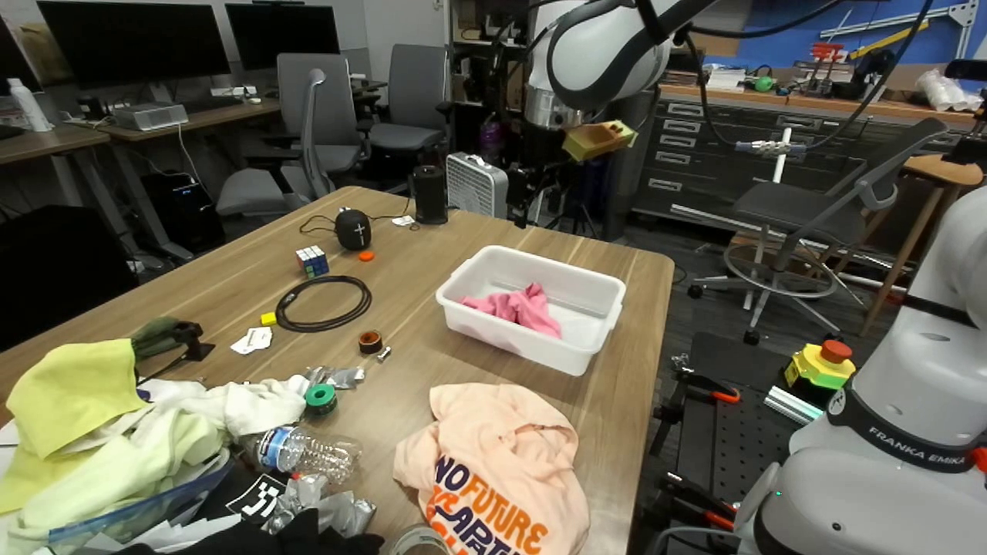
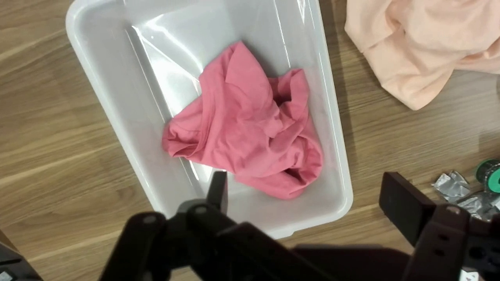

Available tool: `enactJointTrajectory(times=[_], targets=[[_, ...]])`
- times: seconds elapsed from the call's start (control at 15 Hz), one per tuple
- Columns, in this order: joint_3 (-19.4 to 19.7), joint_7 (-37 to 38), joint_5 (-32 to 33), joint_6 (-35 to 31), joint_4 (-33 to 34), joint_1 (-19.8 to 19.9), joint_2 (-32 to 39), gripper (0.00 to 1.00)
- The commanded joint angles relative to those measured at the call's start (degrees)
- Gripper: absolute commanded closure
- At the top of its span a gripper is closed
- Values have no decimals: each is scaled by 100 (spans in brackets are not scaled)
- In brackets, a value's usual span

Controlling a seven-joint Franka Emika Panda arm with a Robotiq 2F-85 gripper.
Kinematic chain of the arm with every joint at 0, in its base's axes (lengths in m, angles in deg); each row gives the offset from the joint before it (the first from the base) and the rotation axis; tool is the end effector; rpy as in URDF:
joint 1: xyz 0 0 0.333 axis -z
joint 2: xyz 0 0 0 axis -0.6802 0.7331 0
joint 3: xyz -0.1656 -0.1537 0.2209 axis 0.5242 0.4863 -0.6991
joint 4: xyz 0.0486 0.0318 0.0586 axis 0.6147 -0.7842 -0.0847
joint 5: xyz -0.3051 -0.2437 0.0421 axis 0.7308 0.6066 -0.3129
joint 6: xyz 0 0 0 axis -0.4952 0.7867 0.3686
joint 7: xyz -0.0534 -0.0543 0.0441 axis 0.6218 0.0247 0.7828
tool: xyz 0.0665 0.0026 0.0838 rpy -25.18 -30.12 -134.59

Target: Remove the clothes from the storage box and put them on the table

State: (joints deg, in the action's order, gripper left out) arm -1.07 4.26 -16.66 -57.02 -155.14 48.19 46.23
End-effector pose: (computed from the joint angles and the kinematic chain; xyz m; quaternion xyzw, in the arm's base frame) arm 0.5210 -0.1022 0.3682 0.9911 -0.1266 0.0394 0.0097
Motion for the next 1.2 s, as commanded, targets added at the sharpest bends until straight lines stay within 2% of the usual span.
enactJointTrajectory(times=[0.0, 0.53, 1.13], targets=[[28, -357, -392, -36, 518, 68, 738, 0], [-18, -477, -441, -25, 1273, 210, 2033, 0], [-209, -859, -669, -28, 1945, 448, 3053, 0]])
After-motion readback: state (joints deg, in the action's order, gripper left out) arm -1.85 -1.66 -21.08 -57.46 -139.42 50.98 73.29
